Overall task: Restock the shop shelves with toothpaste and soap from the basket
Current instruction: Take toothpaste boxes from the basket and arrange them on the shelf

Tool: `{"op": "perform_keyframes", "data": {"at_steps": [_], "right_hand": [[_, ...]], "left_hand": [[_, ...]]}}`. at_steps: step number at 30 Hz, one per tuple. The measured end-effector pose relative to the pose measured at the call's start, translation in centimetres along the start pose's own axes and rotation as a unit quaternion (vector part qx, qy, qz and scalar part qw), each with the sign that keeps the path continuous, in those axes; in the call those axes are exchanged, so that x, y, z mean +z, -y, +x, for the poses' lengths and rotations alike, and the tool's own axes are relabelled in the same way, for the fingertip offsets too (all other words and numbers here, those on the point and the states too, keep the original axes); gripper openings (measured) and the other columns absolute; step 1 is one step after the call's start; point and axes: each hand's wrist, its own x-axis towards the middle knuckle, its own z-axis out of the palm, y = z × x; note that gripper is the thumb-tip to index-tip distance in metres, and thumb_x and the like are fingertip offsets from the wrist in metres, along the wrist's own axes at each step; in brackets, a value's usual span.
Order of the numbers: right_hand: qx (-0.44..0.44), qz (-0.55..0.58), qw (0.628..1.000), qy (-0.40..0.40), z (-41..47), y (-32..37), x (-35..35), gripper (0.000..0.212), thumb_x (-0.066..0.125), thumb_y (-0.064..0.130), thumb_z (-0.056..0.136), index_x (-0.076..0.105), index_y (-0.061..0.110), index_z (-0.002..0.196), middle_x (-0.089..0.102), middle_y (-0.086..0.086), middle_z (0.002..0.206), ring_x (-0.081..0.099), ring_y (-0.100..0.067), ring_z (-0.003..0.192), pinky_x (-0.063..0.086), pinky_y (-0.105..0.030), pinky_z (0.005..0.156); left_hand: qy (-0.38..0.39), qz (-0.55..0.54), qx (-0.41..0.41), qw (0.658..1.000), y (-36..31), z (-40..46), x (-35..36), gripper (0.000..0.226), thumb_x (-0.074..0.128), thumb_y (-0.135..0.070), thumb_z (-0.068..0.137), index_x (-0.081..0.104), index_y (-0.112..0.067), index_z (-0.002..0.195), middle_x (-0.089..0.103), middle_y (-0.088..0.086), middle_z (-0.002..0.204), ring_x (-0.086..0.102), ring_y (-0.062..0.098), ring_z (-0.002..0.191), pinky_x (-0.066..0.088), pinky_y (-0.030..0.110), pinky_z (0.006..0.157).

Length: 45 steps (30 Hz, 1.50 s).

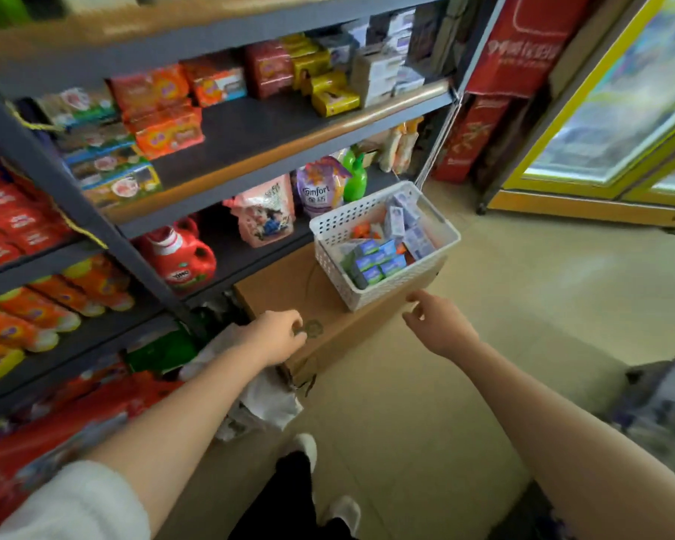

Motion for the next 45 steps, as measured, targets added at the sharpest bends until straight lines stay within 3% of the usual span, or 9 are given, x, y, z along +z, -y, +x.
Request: {"op": "perform_keyframes", "data": {"at_steps": [5,9,14,20,24,30,36,41,45], "right_hand": [[0.053,0.089,0.995,-0.016,5.9,-1.6,-1.5,0.032,0.051,0.018,0.089,0.054,0.010,0.120,0.058,-0.004,0.092,0.058,-0.031,0.101,0.044,-0.032,0.084],[0.076,0.103,0.992,0.001,12.9,-2.9,-2.8,0.027,0.051,0.020,0.089,0.055,0.010,0.114,0.058,-0.004,0.091,0.059,-0.029,0.094,0.044,-0.030,0.080],[0.083,0.080,0.991,0.068,20.1,-3.8,-2.2,0.030,0.052,0.023,0.090,0.054,0.010,0.117,0.064,-0.010,0.110,0.057,-0.030,0.104,0.044,-0.032,0.085],[0.050,0.024,0.988,0.142,25.5,-3.9,0.8,0.042,0.053,0.024,0.090,0.046,0.010,0.129,0.049,-0.013,0.132,0.051,-0.030,0.117,0.043,-0.035,0.094],[0.023,-0.013,0.989,0.144,27.9,-4.2,2.3,0.047,0.051,0.022,0.090,0.040,0.009,0.133,0.039,-0.016,0.137,0.044,-0.035,0.122,0.042,-0.041,0.098],[0.010,-0.049,0.985,0.164,31.0,-4.5,3.2,0.039,0.045,0.024,0.093,0.039,0.010,0.128,0.040,-0.014,0.134,0.043,-0.035,0.120,0.043,-0.041,0.089],[-0.030,-0.095,0.974,0.204,32.7,-3.2,4.6,0.038,0.042,0.034,0.094,0.040,0.004,0.119,0.048,-0.017,0.124,0.050,-0.037,0.114,0.044,-0.042,0.085],[0.049,-0.083,0.965,0.244,34.6,-2.6,6.1,0.065,0.056,0.048,0.085,0.037,0.002,0.126,0.053,-0.015,0.122,0.054,-0.033,0.112,0.046,-0.038,0.078],[0.058,-0.095,0.966,0.234,34.9,-2.6,5.7,0.056,0.060,0.040,0.084,0.042,0.004,0.122,0.059,-0.012,0.113,0.058,-0.032,0.105,0.042,-0.033,0.072]], "left_hand": [[0.001,-0.061,0.002,0.998,-3.9,7.1,-0.7,0.031,0.052,-0.030,0.089,0.057,-0.016,0.116,0.063,0.005,0.114,0.058,0.022,0.103,0.042,0.024,0.079],[0.004,-0.142,-0.013,0.990,-6.7,15.5,-0.9,0.021,0.053,-0.027,0.088,0.059,-0.016,0.106,0.063,0.009,0.110,0.058,0.027,0.104,0.045,0.031,0.084],[-0.023,-0.139,-0.008,0.990,-9.3,23.0,-1.4,0.048,0.048,-0.031,0.092,0.035,-0.018,0.136,0.046,0.009,0.134,0.050,0.027,0.117,0.045,0.037,0.092],[0.057,-0.052,0.046,0.996,-10.2,28.2,-0.4,0.046,0.039,-0.045,0.094,0.033,-0.034,0.138,0.039,0.002,0.136,0.050,0.024,0.115,0.045,0.034,0.091],[0.033,0.008,-0.013,0.999,-10.7,29.0,0.7,0.035,0.042,-0.048,0.092,0.050,-0.018,0.109,0.050,0.008,0.117,0.055,0.029,0.100,0.042,0.032,0.073],[0.017,-0.010,-0.187,0.982,-9.5,29.8,0.9,0.051,0.056,-0.041,0.086,0.036,-0.009,0.120,0.055,0.011,0.116,0.059,0.031,0.101,0.044,0.035,0.063],[0.079,0.065,-0.220,0.970,-10.8,30.9,0.6,0.060,0.061,-0.025,0.084,0.031,-0.007,0.132,0.044,0.016,0.129,0.052,0.033,0.114,0.046,0.036,0.075],[0.039,0.119,-0.216,0.968,-10.8,28.5,0.3,0.046,0.058,-0.028,0.085,0.044,-0.004,0.122,0.057,0.012,0.121,0.056,0.029,0.109,0.040,0.030,0.069],[-0.009,0.055,-0.235,0.970,-9.9,25.2,-0.1,0.049,0.059,-0.040,0.082,0.048,-0.006,0.116,0.050,0.010,0.115,0.057,0.029,0.099,0.042,0.032,0.065]]}}
